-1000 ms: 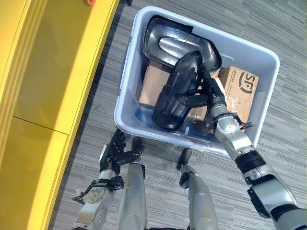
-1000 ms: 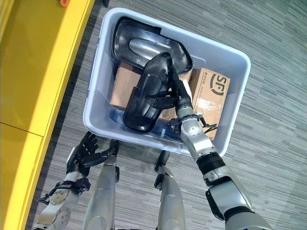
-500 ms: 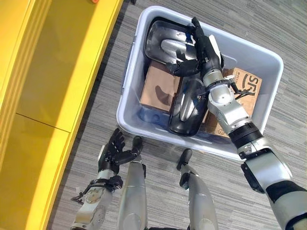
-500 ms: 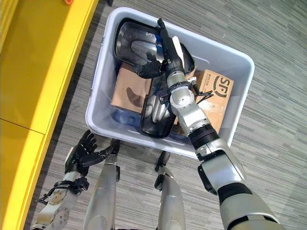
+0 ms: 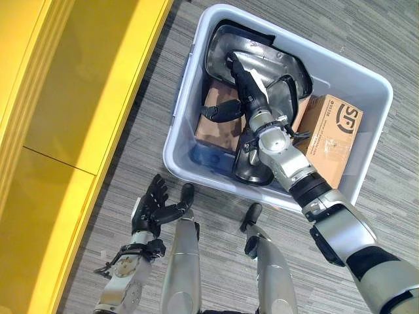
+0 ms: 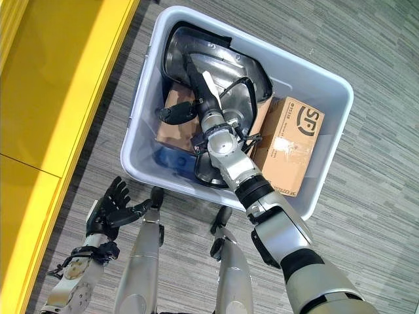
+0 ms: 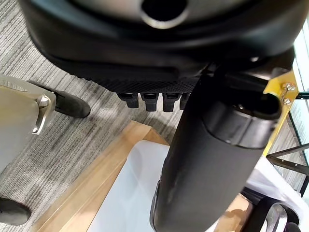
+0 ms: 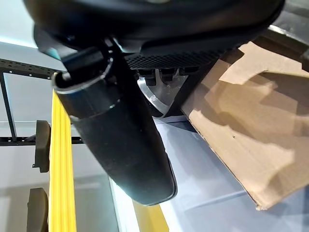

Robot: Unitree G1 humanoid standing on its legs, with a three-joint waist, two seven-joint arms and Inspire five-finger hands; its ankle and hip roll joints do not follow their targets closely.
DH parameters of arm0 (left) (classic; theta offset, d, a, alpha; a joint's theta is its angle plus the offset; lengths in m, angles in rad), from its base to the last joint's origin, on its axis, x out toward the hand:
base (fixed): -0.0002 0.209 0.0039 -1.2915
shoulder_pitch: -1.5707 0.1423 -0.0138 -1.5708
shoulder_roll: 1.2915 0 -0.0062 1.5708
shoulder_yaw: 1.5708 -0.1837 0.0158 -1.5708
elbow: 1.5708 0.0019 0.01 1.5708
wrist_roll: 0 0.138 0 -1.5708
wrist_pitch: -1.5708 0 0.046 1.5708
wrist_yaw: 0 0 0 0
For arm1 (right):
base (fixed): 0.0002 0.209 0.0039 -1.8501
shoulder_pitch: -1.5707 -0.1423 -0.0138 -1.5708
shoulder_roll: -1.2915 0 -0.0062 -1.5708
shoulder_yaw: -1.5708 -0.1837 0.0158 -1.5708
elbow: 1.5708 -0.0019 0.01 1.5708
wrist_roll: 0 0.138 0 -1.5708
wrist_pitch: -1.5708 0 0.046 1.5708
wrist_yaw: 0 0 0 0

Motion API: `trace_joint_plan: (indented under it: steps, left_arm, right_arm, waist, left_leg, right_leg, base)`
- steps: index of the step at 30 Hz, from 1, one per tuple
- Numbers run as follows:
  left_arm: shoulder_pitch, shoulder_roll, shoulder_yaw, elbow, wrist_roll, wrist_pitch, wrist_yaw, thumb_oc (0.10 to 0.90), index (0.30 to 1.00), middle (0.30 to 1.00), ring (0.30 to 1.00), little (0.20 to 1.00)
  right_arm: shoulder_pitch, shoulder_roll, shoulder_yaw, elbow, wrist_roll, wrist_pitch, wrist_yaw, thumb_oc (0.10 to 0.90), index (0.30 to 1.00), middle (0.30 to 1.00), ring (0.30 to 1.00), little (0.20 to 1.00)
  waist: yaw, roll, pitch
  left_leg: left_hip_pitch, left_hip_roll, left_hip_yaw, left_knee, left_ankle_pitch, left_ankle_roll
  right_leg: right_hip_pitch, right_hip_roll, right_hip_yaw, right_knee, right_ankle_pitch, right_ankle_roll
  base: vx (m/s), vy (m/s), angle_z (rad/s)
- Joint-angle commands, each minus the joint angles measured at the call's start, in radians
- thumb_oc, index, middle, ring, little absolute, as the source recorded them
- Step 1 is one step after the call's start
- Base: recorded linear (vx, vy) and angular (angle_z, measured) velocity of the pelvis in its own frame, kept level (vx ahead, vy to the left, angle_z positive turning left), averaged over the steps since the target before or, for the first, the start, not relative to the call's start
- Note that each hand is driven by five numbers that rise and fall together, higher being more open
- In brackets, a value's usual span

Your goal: Move parts from the plastic box to the shelf.

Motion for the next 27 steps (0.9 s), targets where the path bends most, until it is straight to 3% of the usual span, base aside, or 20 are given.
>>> trace_joint_plan:
  steps: [1, 14, 19, 27]
  left_arm:
    - [0.038, 0.043, 0.023, -0.145, 0.003, -0.076, 0.009, 0.900, 1.000, 1.000, 1.000, 1.000]
    - [0.036, 0.021, 0.033, -0.151, 0.020, -0.067, 0.032, 0.900, 1.000, 1.000, 1.000, 1.000]
    - [0.042, 0.013, 0.038, -0.159, 0.041, -0.062, 0.046, 0.900, 1.000, 1.000, 1.000, 1.000]
    - [0.051, 0.011, 0.036, -0.171, 0.046, -0.063, 0.054, 0.900, 1.000, 1.000, 1.000, 1.000]
  right_arm:
    - [-0.058, -0.074, -0.047, -0.142, 0.017, -0.086, -0.014, 0.900, 1.000, 1.000, 1.000, 1.000]
    - [0.099, -0.153, -0.123, -0.487, -0.130, -0.109, -0.055, 0.900, 1.000, 1.000, 1.000, 1.000]
    - [0.232, -0.153, -0.163, -0.669, -0.205, -0.118, -0.054, 0.900, 1.000, 1.000, 1.000, 1.000]
    - [0.330, -0.121, -0.174, -0.725, -0.199, -0.132, -0.054, 0.900, 1.000, 1.000, 1.000, 1.000]
  waist:
    - [0.031, -0.009, -0.012]
    - [-0.001, -0.015, -0.012]
    - [-0.020, -0.018, -0.012]
    - [-0.029, -0.022, -0.012]
  left_leg:
    - [0.016, 0.024, 0.034, 0.059, -0.077, 0.000]
    - [0.013, 0.029, 0.045, 0.075, -0.090, 0.005]
    - [0.013, 0.030, 0.046, 0.079, -0.091, 0.008]
    - [0.014, 0.031, 0.048, 0.079, -0.090, 0.009]
  right_leg:
    - [0.095, -0.050, 0.061, -0.011, -0.006, 0.074]
    - [0.080, -0.052, 0.076, -0.002, -0.012, 0.075]
    - [0.077, -0.052, 0.081, 0.003, -0.015, 0.076]
    - [0.075, -0.053, 0.084, 0.004, -0.013, 0.078]
  base:
    - [0.02, 0.009, 0.03]
    - [0.00, 0.003, -0.02]
    - [0.00, 0.001, -0.01]
    - [0.00, 0.000, 0.00]
